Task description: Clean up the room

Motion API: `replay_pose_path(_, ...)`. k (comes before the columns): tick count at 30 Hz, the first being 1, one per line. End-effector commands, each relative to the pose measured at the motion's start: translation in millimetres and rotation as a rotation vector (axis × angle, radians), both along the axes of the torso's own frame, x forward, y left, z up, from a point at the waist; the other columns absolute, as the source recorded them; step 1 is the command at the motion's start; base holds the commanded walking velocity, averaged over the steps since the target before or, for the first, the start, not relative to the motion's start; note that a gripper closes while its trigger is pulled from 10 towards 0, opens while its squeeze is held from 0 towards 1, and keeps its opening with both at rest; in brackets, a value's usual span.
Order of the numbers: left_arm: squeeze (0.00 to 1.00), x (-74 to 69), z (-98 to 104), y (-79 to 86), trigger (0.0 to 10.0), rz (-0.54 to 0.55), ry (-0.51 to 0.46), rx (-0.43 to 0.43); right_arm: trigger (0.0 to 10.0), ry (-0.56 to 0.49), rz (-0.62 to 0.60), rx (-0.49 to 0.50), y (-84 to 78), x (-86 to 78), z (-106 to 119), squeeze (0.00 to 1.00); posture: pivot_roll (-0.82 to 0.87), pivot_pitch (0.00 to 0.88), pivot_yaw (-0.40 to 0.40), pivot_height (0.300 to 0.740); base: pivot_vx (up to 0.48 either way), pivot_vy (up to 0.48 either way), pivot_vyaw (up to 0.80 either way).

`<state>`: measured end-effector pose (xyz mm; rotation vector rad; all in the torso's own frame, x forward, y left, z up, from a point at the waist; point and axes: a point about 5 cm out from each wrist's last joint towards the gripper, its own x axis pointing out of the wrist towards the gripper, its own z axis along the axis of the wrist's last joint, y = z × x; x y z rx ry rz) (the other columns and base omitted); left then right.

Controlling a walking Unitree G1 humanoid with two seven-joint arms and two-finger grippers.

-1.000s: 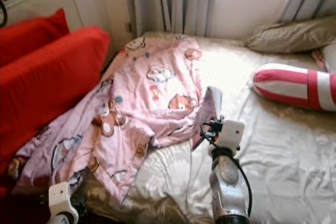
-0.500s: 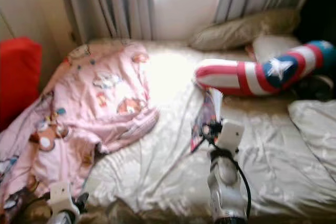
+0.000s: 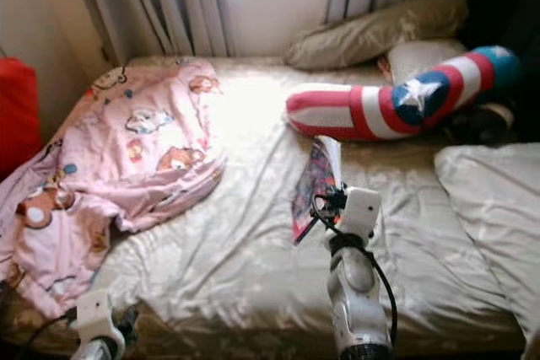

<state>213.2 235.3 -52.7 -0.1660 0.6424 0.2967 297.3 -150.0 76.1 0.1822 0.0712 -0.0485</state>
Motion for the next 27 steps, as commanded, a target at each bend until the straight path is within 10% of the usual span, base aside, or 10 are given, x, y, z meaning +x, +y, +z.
replay_pose_path(1, 0.0, -4.8, -3.3, 0.3, 10.0, -0.014, 0.027, 0.008, 10.0, -0.059, 0.004, -0.005, -0.1, 4.9, 13.5, 0.0, -0.03, 0.019, 0.028, 0.74, 0.0, -0.322, 0.0)
replay_pose_path(27, 0.0, -5.4, -3.9, -0.8, 10.0, -0.017, 0.026, -0.005, 10.0, -0.036, 0.021, -0.103, -1.5, 3.1, 8.3, 0.0, -0.02, 0.025, 0.027, 0.74, 0.0, -0.03, 0.0)
